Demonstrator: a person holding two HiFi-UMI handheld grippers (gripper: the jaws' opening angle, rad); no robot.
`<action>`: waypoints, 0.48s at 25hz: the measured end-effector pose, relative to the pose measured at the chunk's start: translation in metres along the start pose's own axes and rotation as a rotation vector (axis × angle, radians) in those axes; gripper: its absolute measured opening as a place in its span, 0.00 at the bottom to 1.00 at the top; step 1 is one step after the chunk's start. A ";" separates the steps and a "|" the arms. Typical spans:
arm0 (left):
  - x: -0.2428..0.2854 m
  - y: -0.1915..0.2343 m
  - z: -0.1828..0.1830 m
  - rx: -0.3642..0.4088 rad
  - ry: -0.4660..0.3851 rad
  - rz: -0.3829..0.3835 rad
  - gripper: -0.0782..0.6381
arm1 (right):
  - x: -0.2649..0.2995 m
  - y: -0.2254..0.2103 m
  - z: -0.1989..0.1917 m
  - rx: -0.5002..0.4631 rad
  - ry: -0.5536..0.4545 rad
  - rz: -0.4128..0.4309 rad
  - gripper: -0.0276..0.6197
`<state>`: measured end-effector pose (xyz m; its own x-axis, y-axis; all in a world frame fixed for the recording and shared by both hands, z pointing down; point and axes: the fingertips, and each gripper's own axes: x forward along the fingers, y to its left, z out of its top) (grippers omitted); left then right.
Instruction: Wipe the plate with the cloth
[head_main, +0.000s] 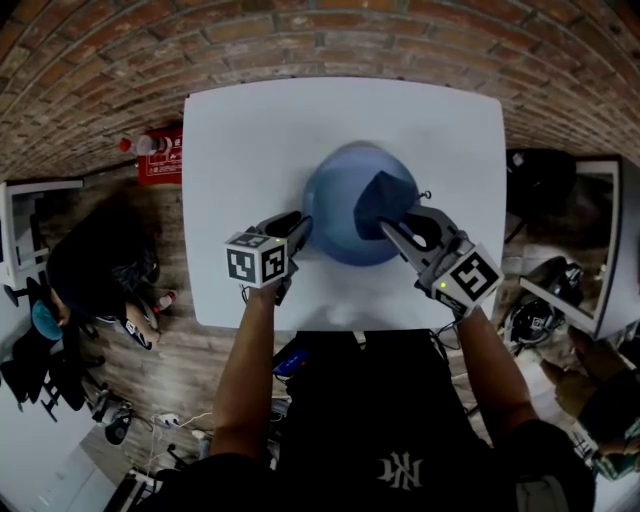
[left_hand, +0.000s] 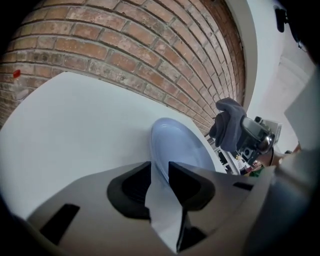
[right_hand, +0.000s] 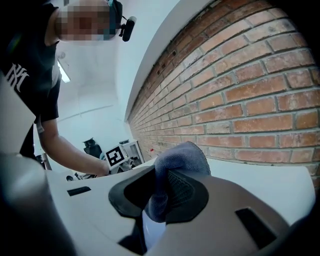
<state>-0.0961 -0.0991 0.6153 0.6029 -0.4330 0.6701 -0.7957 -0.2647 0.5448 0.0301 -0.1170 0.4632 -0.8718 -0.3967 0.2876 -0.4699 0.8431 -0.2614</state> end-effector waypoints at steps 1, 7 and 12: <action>0.001 0.001 -0.001 0.000 0.004 0.002 0.26 | 0.001 0.000 -0.002 0.002 0.002 0.001 0.15; 0.009 0.001 -0.003 -0.024 0.022 -0.001 0.23 | 0.010 -0.002 -0.010 0.006 0.022 -0.003 0.15; 0.008 0.002 -0.003 -0.042 0.014 0.010 0.21 | 0.012 -0.003 -0.010 0.009 0.022 -0.004 0.15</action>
<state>-0.0926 -0.1006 0.6226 0.5963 -0.4234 0.6821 -0.7984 -0.2243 0.5588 0.0230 -0.1206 0.4770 -0.8665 -0.3923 0.3086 -0.4750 0.8379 -0.2687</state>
